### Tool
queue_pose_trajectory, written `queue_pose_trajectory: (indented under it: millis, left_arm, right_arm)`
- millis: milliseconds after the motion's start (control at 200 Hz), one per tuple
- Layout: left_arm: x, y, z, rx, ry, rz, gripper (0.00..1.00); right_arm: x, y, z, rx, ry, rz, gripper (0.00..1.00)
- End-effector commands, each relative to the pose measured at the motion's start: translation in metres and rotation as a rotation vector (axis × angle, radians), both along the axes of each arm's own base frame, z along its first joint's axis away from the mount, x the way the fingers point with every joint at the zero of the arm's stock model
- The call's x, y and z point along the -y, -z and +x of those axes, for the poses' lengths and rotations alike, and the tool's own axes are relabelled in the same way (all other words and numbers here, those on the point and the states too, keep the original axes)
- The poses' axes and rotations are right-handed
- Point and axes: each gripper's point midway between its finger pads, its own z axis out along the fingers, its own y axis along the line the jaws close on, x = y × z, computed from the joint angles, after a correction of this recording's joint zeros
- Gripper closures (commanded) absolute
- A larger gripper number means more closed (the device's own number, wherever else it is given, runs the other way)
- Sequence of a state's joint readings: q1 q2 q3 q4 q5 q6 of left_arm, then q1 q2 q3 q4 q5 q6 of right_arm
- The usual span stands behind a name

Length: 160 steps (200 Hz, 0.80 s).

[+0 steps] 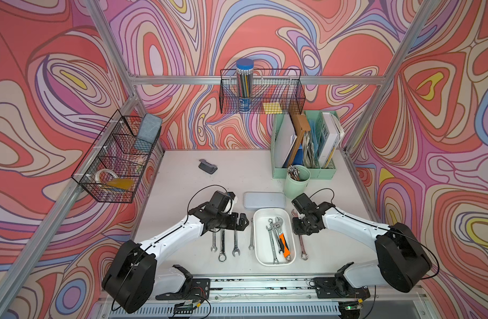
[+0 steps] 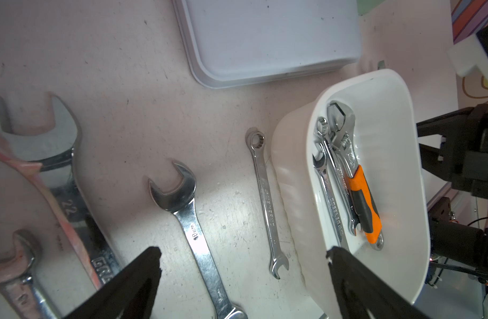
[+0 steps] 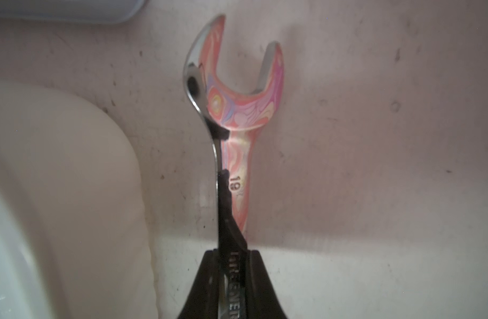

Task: Take out the wrench from the storage box
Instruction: Place the wrench at the center of the board, then pick up the wrench from the storage box.

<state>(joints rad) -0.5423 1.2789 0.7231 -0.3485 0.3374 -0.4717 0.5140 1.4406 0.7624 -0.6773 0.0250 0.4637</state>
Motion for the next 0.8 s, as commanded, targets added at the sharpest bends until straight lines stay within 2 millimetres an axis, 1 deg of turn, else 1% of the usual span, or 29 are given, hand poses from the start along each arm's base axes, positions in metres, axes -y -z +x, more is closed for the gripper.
queue_pose_trajectory:
  millis: [0,200,265,325,370,426,486,491,546,556,611,661,716,796]
  left_arm:
    - [-0.001,-0.009,0.003,0.015,-0.007,-0.006,0.01]
    - [0.002,-0.010,0.005,0.016,-0.004,-0.020,0.01]
    - [0.003,-0.010,0.005,0.015,-0.001,-0.022,0.01]
    - [0.004,-0.011,0.005,0.019,-0.001,-0.024,0.01]
    - [0.004,-0.012,0.005,0.021,0.000,-0.025,0.01]
    - [0.004,-0.013,0.005,0.025,0.002,-0.026,0.01]
    - [0.004,-0.014,0.005,0.027,0.005,-0.027,0.01]
    - [0.004,-0.014,0.005,0.026,0.004,-0.026,0.01]
    - [0.004,-0.015,0.004,0.028,0.007,-0.026,0.01]
    - [0.003,-0.014,0.004,0.027,0.007,-0.026,0.01]
    - [0.003,-0.014,0.004,0.027,0.007,-0.026,0.01]
    - [0.003,-0.016,0.004,0.032,0.008,-0.028,0.01]
    - [0.003,-0.018,0.004,0.035,0.008,-0.032,0.01]
    - [0.003,-0.021,0.004,0.043,0.008,-0.035,0.01]
  right_arm:
    - [-0.005,0.006,0.012,0.027,-0.002,0.018,0.84]
    - [0.000,0.015,0.011,0.005,0.005,-0.015,0.72]
    - [0.000,0.015,0.011,0.002,0.003,-0.020,0.68]
    - [0.001,0.011,0.011,0.005,0.004,-0.020,0.66]
    - [0.001,0.002,0.013,0.023,0.005,-0.020,0.66]
    - [0.003,-0.013,0.016,0.051,0.010,-0.022,0.66]
    - [0.004,-0.036,0.020,0.094,0.015,-0.018,0.65]
    - [0.004,-0.040,0.021,0.103,0.015,-0.013,0.65]
    - [-0.001,-0.060,0.022,0.131,0.010,0.019,0.64]
    - [-0.003,-0.066,0.022,0.139,0.009,0.031,0.63]
    - [-0.011,-0.082,0.021,0.157,-0.009,0.049,0.62]
    - [-0.021,-0.093,0.015,0.169,-0.031,0.045,0.62]
    - [-0.036,-0.100,0.009,0.171,-0.050,0.052,0.61]
    - [-0.061,-0.102,0.000,0.171,-0.078,0.075,0.61]
